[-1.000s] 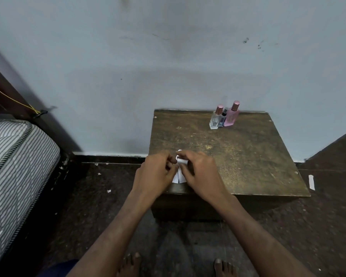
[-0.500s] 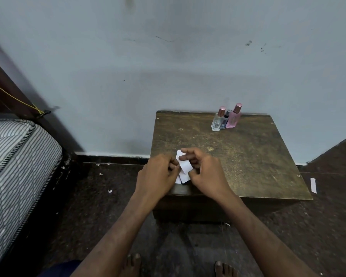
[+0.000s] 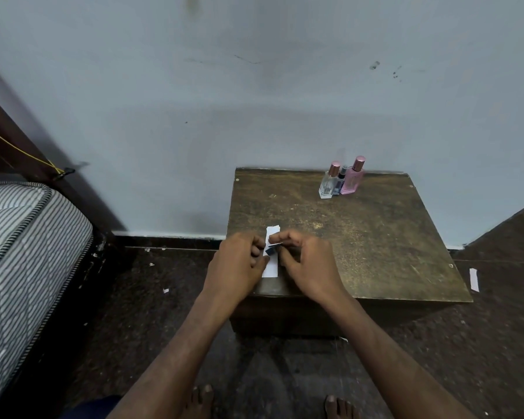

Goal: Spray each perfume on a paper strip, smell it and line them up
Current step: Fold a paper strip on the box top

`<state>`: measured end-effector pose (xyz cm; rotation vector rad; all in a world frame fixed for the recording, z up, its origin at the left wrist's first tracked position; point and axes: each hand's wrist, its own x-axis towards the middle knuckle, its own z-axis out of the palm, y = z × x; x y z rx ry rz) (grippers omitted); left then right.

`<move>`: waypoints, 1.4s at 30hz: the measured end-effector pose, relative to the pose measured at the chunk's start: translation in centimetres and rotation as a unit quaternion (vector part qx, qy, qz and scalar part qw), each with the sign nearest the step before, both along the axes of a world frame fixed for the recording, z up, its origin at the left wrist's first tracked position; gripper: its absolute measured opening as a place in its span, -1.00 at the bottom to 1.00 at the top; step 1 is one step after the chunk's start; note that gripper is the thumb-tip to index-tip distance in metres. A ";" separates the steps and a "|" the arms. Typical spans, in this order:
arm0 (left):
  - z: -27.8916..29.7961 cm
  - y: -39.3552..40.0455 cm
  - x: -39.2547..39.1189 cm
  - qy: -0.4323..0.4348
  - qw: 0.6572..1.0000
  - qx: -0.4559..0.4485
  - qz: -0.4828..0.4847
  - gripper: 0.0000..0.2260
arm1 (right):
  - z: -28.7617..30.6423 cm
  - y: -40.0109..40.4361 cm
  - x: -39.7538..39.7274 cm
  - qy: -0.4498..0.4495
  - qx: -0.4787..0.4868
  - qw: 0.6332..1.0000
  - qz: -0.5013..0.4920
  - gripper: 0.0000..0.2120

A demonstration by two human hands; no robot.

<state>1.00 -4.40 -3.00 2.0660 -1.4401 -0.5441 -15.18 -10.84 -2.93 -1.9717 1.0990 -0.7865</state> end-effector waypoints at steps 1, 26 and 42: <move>0.0 -0.1 0.0 0.001 1.000 0.002 -0.001 -0.83 | 0.0 0.0 0.0 0.001 0.000 1.000 0.001 -0.74; 0.3 -0.4 0.7 0.108 0.993 -0.003 0.037 -0.81 | 0.1 -0.2 0.2 0.031 0.018 0.999 -0.004 -0.85; 0.6 -0.1 0.5 0.046 0.998 0.031 0.002 -0.84 | 0.9 -1.3 -1.1 0.033 0.066 0.996 0.048 -0.89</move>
